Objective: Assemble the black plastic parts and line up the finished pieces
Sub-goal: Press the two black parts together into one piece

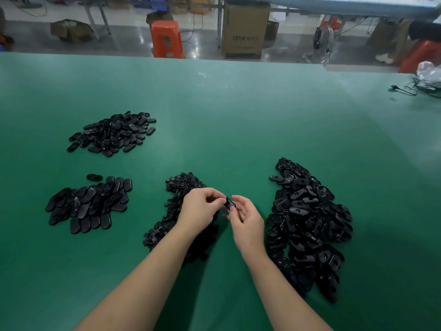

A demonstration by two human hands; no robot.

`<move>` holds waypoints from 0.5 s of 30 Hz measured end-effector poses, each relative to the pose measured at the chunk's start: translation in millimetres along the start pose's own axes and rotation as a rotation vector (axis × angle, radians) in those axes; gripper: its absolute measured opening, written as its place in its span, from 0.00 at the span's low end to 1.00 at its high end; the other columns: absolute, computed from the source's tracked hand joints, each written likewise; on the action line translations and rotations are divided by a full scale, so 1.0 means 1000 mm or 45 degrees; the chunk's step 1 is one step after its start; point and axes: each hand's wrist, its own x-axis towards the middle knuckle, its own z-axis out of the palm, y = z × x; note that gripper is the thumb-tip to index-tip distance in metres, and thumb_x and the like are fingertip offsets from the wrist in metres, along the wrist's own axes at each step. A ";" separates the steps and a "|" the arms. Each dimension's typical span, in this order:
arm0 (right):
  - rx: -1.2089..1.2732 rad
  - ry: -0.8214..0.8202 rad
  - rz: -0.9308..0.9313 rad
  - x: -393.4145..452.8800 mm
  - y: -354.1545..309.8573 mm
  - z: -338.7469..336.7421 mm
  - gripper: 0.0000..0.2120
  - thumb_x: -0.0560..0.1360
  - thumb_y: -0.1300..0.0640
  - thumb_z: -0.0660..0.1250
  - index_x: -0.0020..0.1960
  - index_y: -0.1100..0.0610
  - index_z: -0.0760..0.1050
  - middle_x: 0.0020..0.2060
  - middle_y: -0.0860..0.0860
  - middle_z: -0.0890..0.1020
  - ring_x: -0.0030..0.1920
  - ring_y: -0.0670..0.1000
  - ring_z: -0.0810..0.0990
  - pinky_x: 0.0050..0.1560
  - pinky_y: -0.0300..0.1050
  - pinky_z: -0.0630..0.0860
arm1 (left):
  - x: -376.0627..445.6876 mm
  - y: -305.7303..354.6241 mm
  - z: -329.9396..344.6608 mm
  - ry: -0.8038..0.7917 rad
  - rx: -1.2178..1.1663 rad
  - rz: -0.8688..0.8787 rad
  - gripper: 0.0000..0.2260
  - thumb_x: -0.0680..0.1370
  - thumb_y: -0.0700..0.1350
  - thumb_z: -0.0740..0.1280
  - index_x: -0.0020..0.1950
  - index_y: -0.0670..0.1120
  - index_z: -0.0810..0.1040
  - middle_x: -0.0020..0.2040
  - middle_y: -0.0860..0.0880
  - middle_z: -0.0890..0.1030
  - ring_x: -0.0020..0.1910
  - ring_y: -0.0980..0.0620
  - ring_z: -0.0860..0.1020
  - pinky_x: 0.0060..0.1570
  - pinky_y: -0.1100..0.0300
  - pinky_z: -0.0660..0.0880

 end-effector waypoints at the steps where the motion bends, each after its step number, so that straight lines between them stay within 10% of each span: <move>1: 0.000 0.002 -0.003 0.000 0.000 0.000 0.15 0.80 0.65 0.65 0.55 0.46 0.78 0.52 0.47 0.87 0.55 0.45 0.85 0.60 0.48 0.81 | 0.000 0.001 0.001 0.014 0.041 -0.002 0.05 0.75 0.43 0.75 0.42 0.52 0.85 0.37 0.57 0.84 0.34 0.66 0.78 0.37 0.74 0.70; 15: 0.000 -0.013 -0.046 0.000 -0.002 -0.003 0.16 0.79 0.67 0.66 0.54 0.46 0.78 0.51 0.43 0.85 0.56 0.38 0.83 0.56 0.30 0.77 | -0.002 0.010 0.013 0.021 0.199 -0.019 0.04 0.75 0.41 0.72 0.42 0.49 0.84 0.38 0.54 0.84 0.39 0.57 0.82 0.44 0.63 0.77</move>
